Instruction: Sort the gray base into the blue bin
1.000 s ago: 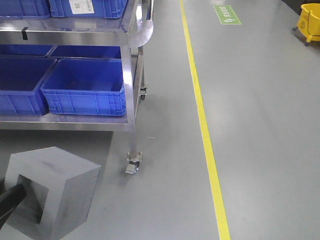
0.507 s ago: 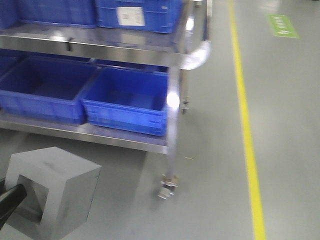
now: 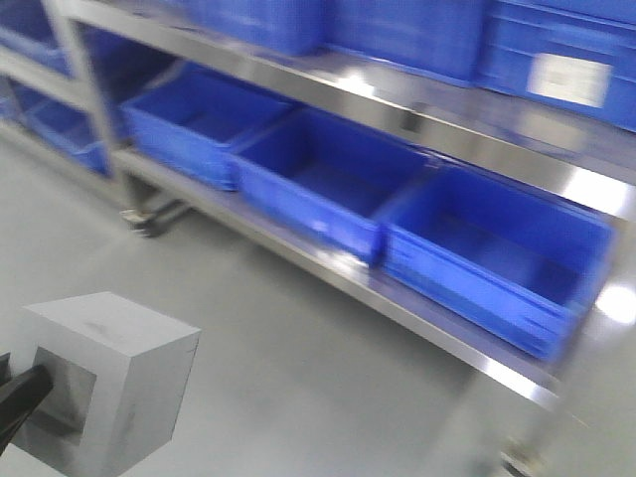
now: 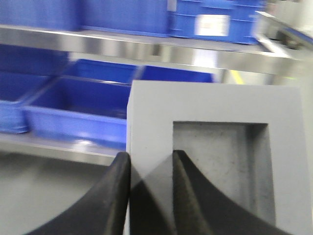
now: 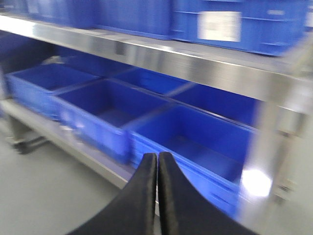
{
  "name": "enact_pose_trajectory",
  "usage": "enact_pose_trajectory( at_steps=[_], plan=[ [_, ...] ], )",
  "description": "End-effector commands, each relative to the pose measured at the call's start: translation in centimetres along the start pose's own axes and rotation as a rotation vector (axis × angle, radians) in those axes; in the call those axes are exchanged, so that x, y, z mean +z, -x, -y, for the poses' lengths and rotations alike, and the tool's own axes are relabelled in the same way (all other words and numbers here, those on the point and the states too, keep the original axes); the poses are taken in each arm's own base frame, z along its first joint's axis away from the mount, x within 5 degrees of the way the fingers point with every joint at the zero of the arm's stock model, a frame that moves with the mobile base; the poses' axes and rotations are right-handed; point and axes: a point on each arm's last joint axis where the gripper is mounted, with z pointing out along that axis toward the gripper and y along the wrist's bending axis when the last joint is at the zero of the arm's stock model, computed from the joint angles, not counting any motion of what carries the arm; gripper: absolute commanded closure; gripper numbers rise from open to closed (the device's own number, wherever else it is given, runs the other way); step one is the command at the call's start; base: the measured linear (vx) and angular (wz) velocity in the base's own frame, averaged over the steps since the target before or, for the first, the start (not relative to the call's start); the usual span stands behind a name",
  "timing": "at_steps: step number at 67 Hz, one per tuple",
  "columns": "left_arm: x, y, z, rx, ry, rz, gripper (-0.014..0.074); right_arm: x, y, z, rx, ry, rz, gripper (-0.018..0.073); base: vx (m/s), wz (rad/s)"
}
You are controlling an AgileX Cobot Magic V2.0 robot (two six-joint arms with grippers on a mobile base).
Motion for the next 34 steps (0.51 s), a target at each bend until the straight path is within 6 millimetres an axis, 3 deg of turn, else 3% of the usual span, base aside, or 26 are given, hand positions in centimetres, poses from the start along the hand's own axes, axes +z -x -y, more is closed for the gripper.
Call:
enact_pose_trajectory(
  at_steps=[1, 34],
  plan=[
    [-0.28, 1.84, 0.53, -0.007, -0.051, 0.121, 0.0603, -0.03, 0.49, 0.04, -0.015, -0.007, 0.073, 0.0564, 0.25, 0.87],
    [-0.28, 1.82, 0.53, -0.007, -0.051, 0.119, 0.0603, -0.03, 0.51, 0.04, -0.015, -0.007, 0.074, 0.0564, 0.25, 0.79]
  ],
)
